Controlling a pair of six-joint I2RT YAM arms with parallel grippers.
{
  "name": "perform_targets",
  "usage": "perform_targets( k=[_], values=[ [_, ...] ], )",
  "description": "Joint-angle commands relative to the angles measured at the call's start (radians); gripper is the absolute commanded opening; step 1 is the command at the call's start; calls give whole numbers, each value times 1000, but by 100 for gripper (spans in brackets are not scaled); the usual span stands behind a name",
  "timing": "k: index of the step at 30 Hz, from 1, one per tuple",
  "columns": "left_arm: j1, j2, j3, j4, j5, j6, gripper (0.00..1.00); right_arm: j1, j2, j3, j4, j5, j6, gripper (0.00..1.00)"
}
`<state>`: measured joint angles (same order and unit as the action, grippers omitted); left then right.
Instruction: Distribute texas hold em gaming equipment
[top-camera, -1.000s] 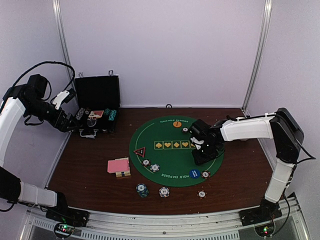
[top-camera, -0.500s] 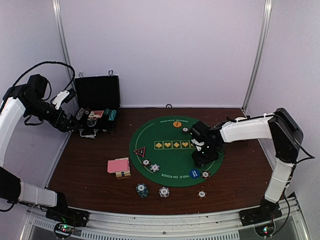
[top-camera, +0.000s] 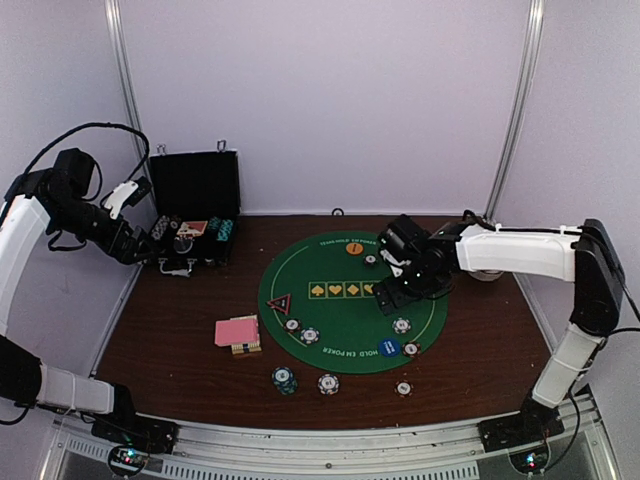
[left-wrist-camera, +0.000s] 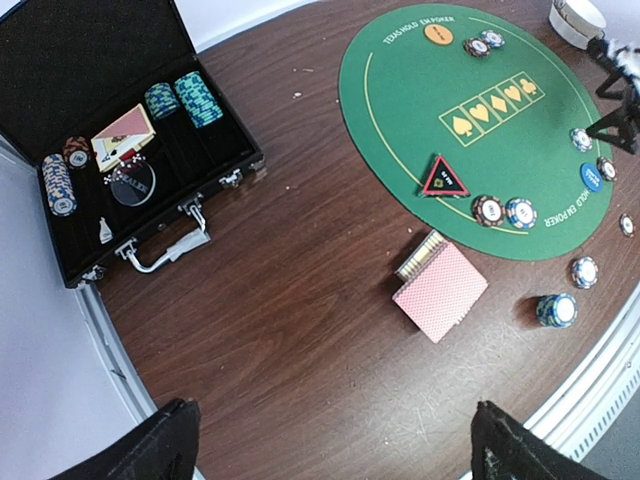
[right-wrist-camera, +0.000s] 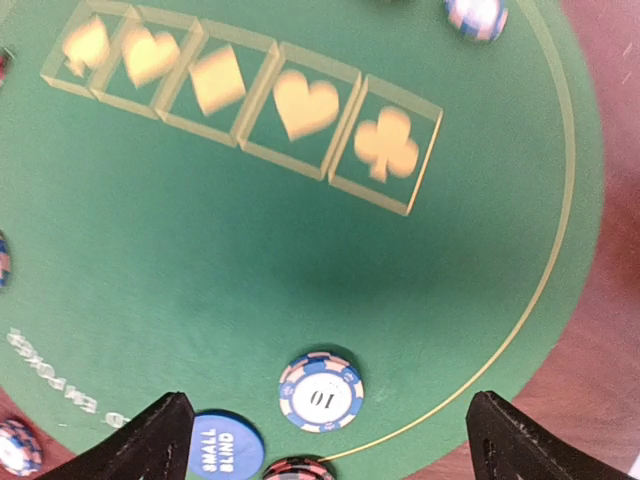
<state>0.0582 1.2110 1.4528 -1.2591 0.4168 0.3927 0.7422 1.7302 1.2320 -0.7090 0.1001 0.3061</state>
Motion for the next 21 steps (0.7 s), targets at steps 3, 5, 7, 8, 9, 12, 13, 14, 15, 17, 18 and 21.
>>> perform_targets(
  k=[3,5,7,8,9,12,13,14,15,17,18,21],
  values=[
    [6,0,18,0,-46,-25,98,17,-160,91,14,247,75,91],
    [6,4,21,0,-61,-34,98,-5,-182,99,36,206,89,89],
    [6,5,25,2,-70,-39,98,-23,-177,123,28,143,104,91],
    [6,4,27,6,-77,-43,98,-24,-169,140,4,129,119,98],
    [6,2,29,9,-81,-48,98,-24,-163,153,-17,110,136,99],
    [6,3,35,15,-93,-55,98,-24,-189,107,68,-5,138,99],
    [6,4,34,18,-100,-57,98,-19,-189,102,84,-43,138,99],
    [6,6,33,22,-108,-60,98,-6,-179,114,83,-70,133,100],
    [6,6,30,27,-114,-61,97,29,-156,147,53,-62,114,100],
    [6,3,21,35,-120,-60,98,137,-93,257,-32,26,32,100],
    [6,0,17,39,-116,-57,98,192,-60,299,-66,50,2,100],
    [6,-7,1,52,-99,-48,97,311,39,387,-104,31,-44,99]
  ],
)
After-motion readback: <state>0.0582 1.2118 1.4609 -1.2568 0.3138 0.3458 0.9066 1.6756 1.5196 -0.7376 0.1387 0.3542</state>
